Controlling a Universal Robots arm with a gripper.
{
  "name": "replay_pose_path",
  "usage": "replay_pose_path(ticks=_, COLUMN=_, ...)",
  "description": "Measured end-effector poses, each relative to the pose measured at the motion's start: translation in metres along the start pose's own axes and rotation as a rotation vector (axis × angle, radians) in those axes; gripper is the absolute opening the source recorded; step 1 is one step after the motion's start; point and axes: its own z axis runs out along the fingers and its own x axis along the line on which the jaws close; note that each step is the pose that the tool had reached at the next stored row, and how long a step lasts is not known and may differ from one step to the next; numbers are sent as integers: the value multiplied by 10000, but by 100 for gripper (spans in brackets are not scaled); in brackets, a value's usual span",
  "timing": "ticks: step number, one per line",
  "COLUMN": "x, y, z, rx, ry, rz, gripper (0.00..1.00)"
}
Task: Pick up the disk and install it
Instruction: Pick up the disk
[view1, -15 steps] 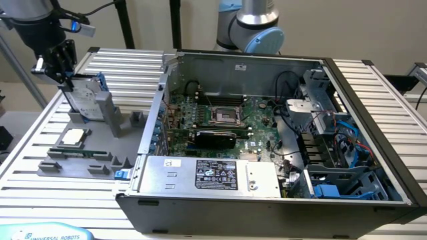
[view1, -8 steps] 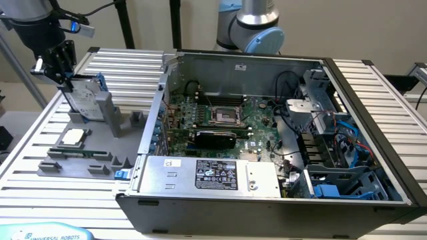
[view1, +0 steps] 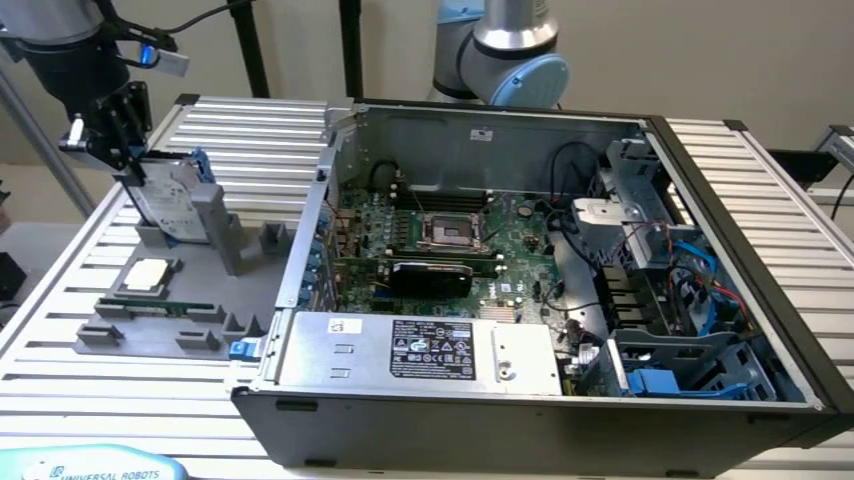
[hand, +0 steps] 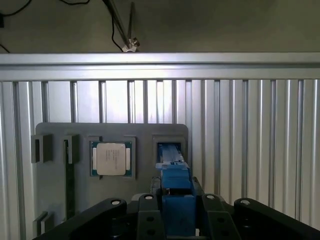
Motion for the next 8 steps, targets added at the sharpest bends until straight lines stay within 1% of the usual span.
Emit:
replay_pose_path(ticks=6, x=1, y=0, z=-2, rx=0, ry=0, rz=-1, gripper=33)
replay_pose_path(ticks=8, x=0, y=0, z=-26, rx=3, ry=0, rz=-1, gripper=33)
